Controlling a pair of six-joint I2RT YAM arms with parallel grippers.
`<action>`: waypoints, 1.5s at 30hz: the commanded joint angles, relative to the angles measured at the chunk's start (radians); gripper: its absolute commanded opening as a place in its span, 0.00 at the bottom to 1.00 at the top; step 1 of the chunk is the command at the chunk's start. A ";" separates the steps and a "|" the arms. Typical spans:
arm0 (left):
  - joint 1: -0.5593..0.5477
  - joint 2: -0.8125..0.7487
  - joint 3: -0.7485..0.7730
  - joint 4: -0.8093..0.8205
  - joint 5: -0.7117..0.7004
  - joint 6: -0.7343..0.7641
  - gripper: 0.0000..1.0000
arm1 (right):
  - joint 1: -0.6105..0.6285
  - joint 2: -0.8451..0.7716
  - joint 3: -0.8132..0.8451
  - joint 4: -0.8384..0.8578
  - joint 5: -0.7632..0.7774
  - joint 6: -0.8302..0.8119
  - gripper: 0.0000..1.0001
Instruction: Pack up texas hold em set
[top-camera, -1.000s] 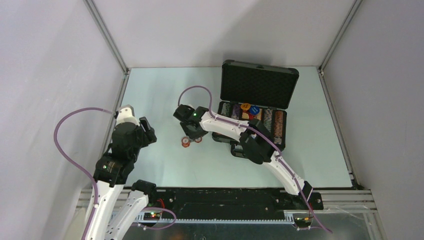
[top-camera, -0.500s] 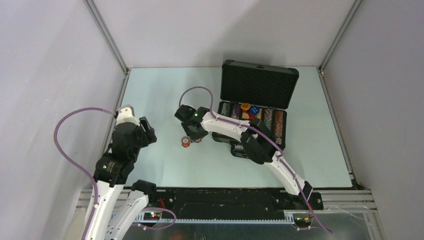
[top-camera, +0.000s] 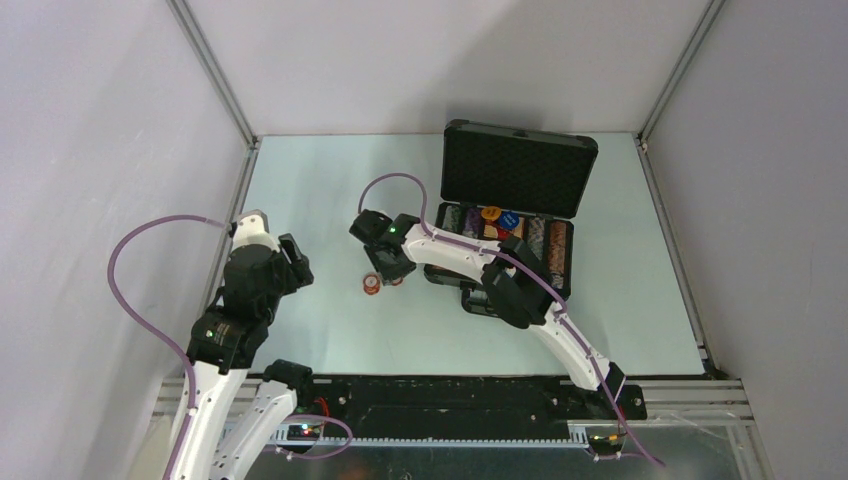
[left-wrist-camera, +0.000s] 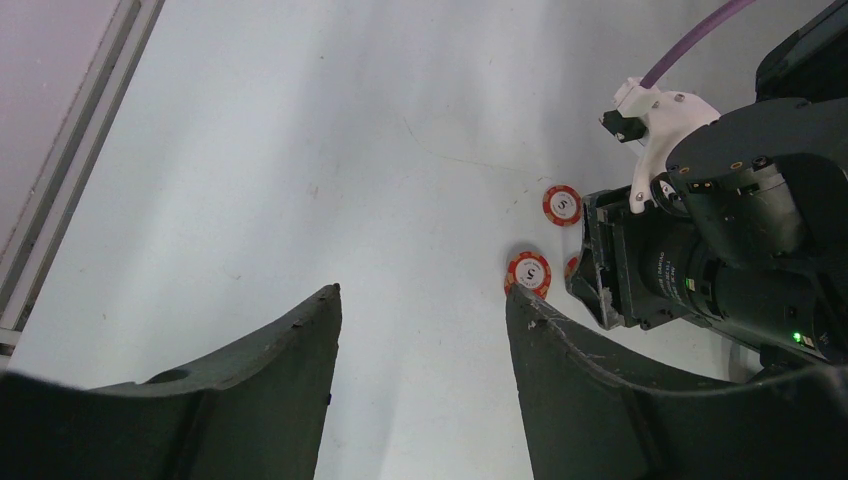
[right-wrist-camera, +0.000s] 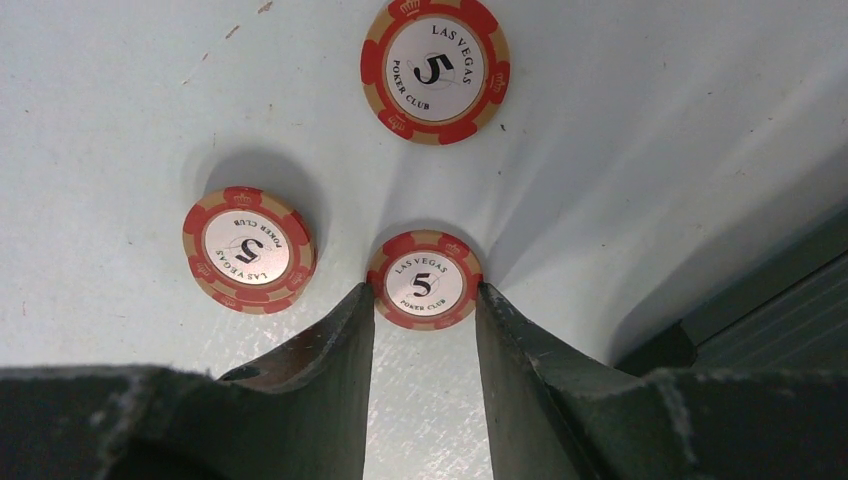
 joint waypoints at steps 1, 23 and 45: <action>-0.002 0.004 -0.007 0.031 -0.011 0.023 0.67 | -0.014 -0.008 -0.019 -0.025 0.031 -0.011 0.42; -0.002 0.009 -0.007 0.031 -0.014 0.023 0.67 | -0.023 -0.037 0.028 0.004 0.028 -0.015 0.54; -0.003 0.013 -0.008 0.032 -0.010 0.025 0.67 | -0.036 0.097 0.169 -0.042 -0.025 -0.024 0.56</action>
